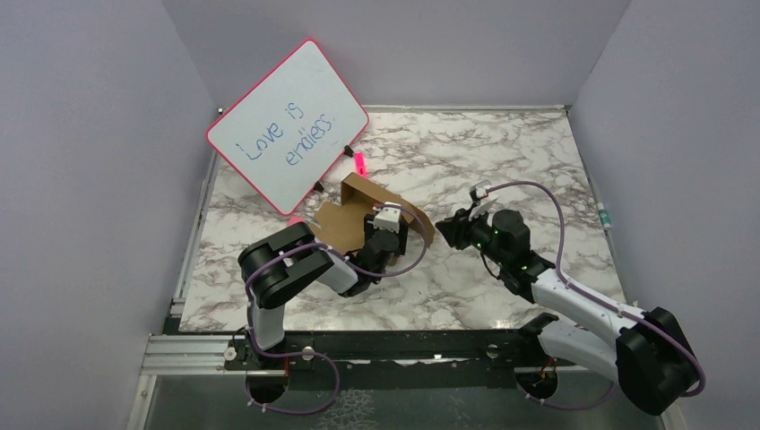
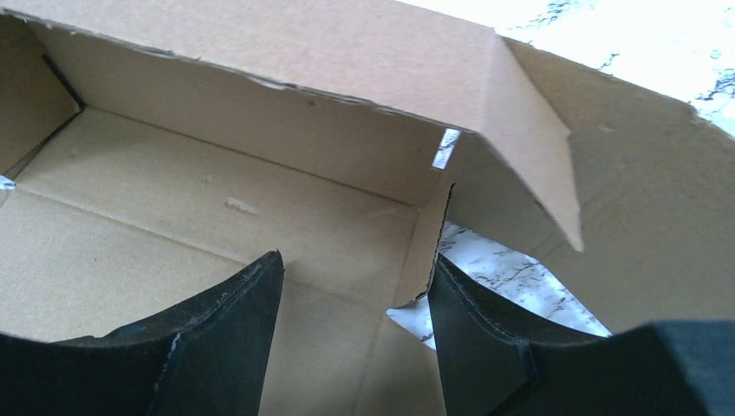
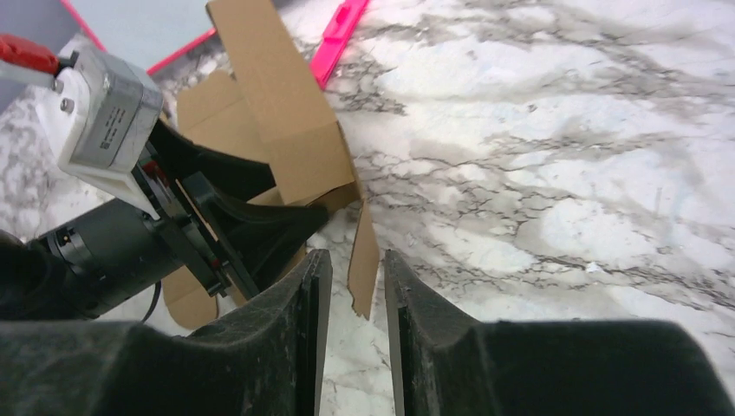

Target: Fold the paper box

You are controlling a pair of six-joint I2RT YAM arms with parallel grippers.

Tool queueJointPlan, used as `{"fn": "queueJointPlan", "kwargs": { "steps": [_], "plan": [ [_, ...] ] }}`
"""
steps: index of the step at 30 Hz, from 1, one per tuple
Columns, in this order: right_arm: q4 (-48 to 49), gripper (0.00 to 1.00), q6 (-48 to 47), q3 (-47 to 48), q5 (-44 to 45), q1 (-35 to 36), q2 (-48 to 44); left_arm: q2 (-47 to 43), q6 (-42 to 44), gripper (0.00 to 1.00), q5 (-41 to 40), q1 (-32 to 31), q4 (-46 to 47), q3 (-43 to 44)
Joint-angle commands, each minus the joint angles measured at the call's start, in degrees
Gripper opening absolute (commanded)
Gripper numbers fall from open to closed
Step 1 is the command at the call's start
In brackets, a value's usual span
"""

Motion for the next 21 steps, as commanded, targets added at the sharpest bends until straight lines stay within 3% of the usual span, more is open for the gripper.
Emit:
{"fn": "queueJointPlan", "kwargs": {
  "steps": [1,9,21],
  "plan": [
    [-2.12,0.35,2.52,0.56,11.23,-0.31,-1.38,0.75,-3.22,0.62,3.29,1.33,0.77,-0.73],
    [-2.92,0.35,3.67,5.55,11.01,-0.44,12.08,0.55,-5.60,0.59,5.39,2.80,0.83,-2.10],
    [6.46,0.35,1.82,11.34,-7.55,-0.48,29.11,1.29,-7.93,0.52,9.39,4.38,1.27,-3.43]
  ]
}}
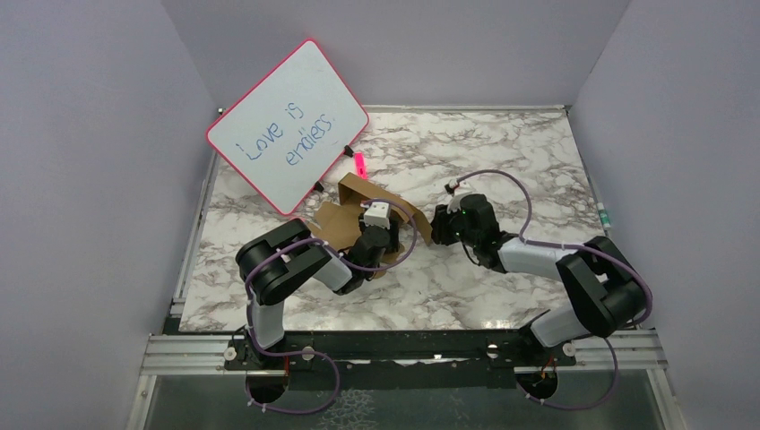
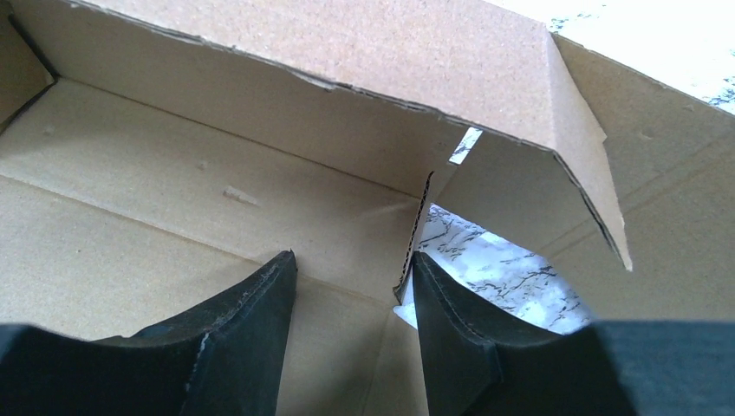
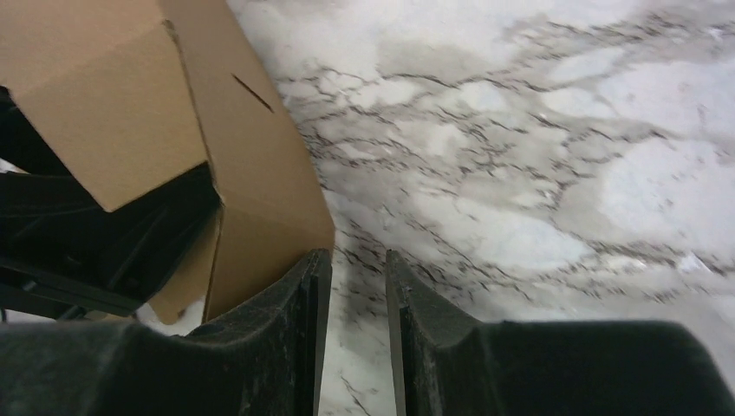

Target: Fold the paper box

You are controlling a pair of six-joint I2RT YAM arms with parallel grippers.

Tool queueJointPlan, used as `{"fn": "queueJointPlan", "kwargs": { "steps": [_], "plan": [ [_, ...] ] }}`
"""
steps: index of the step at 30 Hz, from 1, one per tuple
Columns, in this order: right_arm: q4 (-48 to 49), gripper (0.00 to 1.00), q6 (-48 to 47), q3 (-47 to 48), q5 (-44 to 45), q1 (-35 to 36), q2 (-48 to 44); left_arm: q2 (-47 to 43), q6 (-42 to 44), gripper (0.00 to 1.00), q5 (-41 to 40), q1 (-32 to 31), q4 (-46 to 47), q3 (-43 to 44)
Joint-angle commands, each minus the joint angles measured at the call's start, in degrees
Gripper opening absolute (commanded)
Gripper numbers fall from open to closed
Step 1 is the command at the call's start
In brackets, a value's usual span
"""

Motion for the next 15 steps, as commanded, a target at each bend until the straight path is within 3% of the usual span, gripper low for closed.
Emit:
{"fn": "queueJointPlan", "kwargs": {
  "steps": [1,7,15],
  "plan": [
    [6.41,0.35,-0.73,3.51,-10.70,-0.29,4.25,1.12,-2.47,0.51,4.17,0.81,-1.03,-1.41],
    [9.82,0.35,1.57,5.44,-19.18,-0.38,8.37,1.66,-2.96,0.49,5.99,1.28,-1.11,-1.46],
    [13.59,0.35,4.55,7.23,-23.56,-0.30,11.26,0.97,-2.28,0.48,7.68,1.36,-1.11,-1.81]
  ]
}}
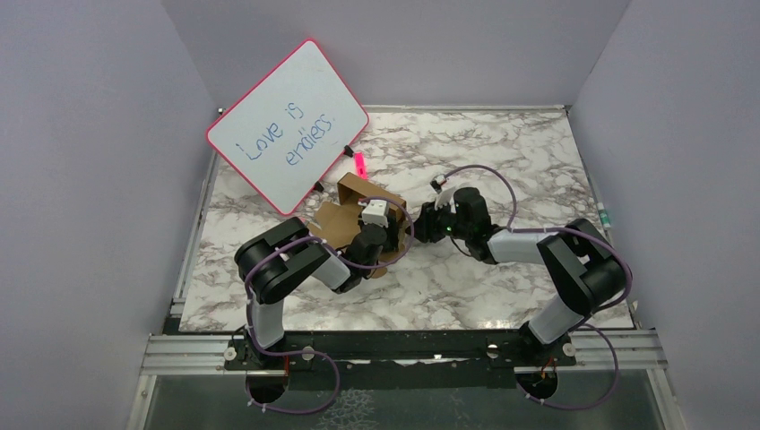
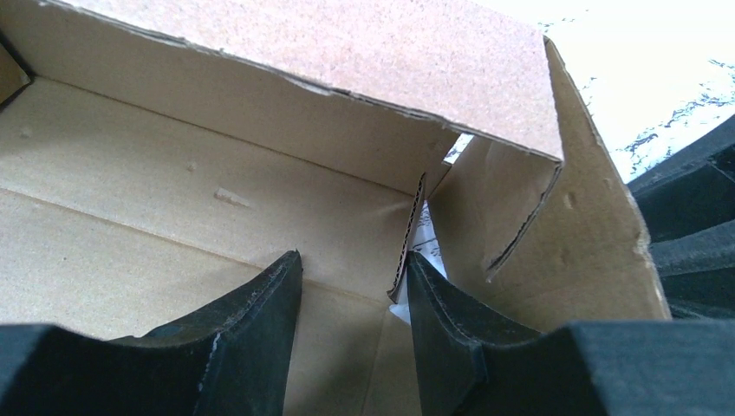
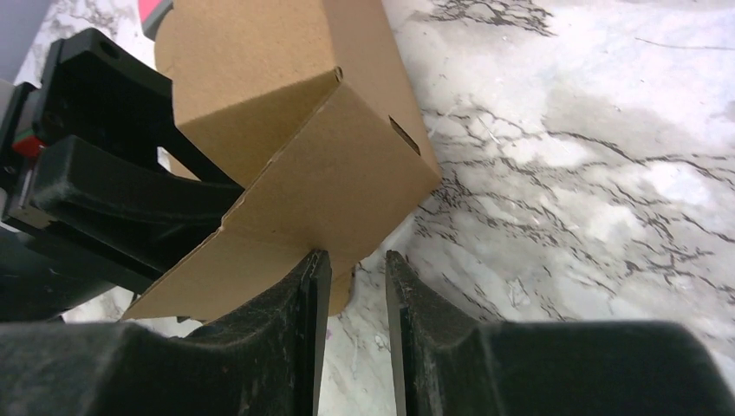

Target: Fold the paper box

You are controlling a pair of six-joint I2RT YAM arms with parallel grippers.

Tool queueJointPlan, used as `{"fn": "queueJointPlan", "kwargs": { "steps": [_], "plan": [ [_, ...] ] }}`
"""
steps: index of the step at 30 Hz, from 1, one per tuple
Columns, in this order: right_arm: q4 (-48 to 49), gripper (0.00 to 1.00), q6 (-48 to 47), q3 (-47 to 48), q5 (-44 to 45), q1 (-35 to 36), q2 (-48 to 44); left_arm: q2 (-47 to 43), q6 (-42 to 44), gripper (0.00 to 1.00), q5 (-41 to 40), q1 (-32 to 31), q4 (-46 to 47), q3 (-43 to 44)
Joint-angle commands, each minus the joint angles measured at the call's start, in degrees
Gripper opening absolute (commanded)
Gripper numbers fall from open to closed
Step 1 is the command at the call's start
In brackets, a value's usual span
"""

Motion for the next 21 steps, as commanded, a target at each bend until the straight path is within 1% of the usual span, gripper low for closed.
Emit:
{"fn": "queueJointPlan", "kwargs": {
  "steps": [1,6,15,21],
  "plan": [
    [4.93,0.35,2.15,2.59,-5.13,-0.13,2.05,0.78,-0.84,0.48,3.95,0.12,-2.36,-1.42],
    [6.98,0.38,2.52,2.29,-5.94,-0.15,4.02,-0.47,-0.43,0.48,4.87,0.19,-2.44,-1.59],
    [11.42,0.38,1.07,0.87,-6.72,-0.13,8.06,-5.01,0.10,0.50,7.54,0.38,-4.52,-1.77],
    [12.57,0.39,0.19,0.66,-7.70,-0.18,8.58,-9.17,0.15,0.56,8.51,0.55,-8.38,-2.03]
  ]
}}
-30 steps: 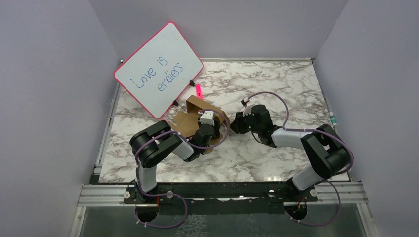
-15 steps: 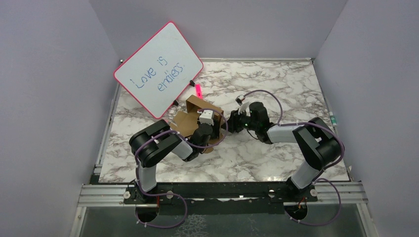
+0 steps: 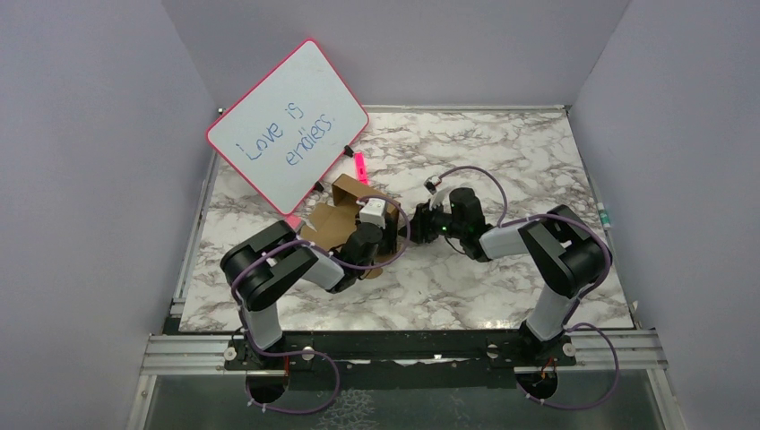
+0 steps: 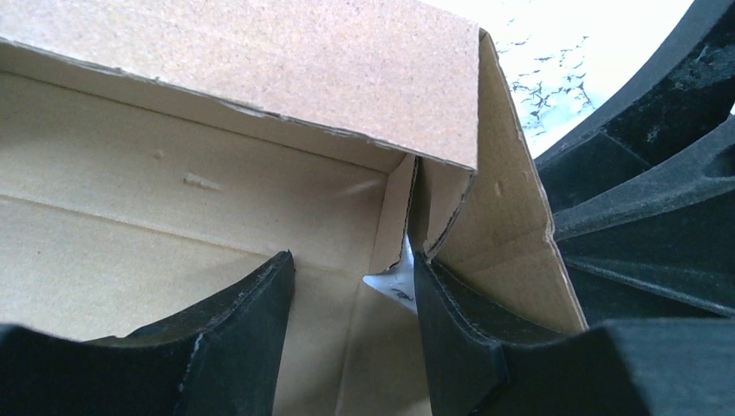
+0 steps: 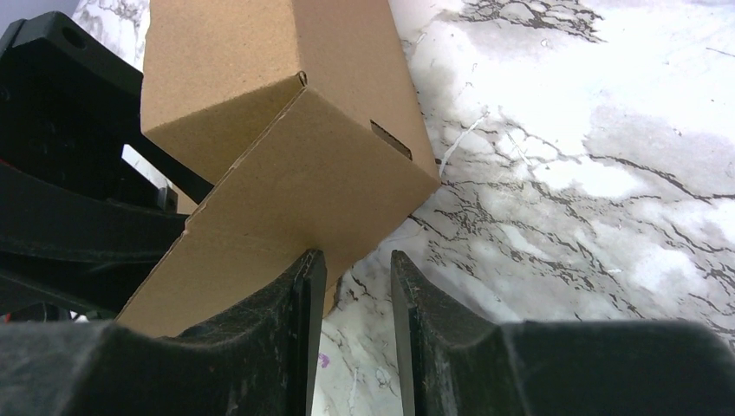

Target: Fold the paper box

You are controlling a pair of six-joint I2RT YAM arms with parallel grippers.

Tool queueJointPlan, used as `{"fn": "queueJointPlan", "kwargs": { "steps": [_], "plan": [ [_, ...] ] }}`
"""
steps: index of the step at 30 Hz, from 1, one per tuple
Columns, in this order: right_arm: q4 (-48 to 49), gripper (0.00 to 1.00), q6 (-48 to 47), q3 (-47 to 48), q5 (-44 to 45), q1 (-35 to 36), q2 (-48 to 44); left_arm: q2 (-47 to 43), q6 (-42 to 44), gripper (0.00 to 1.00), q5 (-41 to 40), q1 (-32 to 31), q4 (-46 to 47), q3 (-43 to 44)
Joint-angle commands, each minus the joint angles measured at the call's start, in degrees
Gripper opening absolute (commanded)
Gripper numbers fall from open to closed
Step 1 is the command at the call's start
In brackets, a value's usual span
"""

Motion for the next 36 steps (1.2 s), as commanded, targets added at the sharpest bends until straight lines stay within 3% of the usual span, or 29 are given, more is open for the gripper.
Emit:
{"fn": "queueJointPlan", "kwargs": {
  "steps": [1,9,17,27,36],
  "plan": [
    [4.44,0.40,-1.31,-0.47,-2.66,-0.02,0.92,-5.09,-0.38,0.56,4.48,-0.25,-3.82,-0.42],
    [5.21,0.41,-1.05,-0.63,-3.92,0.04,1.28,-15.46,-0.97,0.60,4.17,0.42,-11.87,-3.32],
    [6.04,0.42,-0.63,-0.74,-5.62,0.00,1.31,-21.95,-0.58,0.57,4.82,3.82,-20.01,-4.44],
    [8.58,0.49,-0.24,-0.94,-4.98,0.00,2.20,-17.19,-3.56,0.57,5.74,7.72,-26.45,-4.49],
    [12.53,0.53,-0.93,-2.82,-2.03,0.08,2.39,-14.28,-5.36,0.56,12.70,7.58,-28.14,-3.48]
  ]
}}
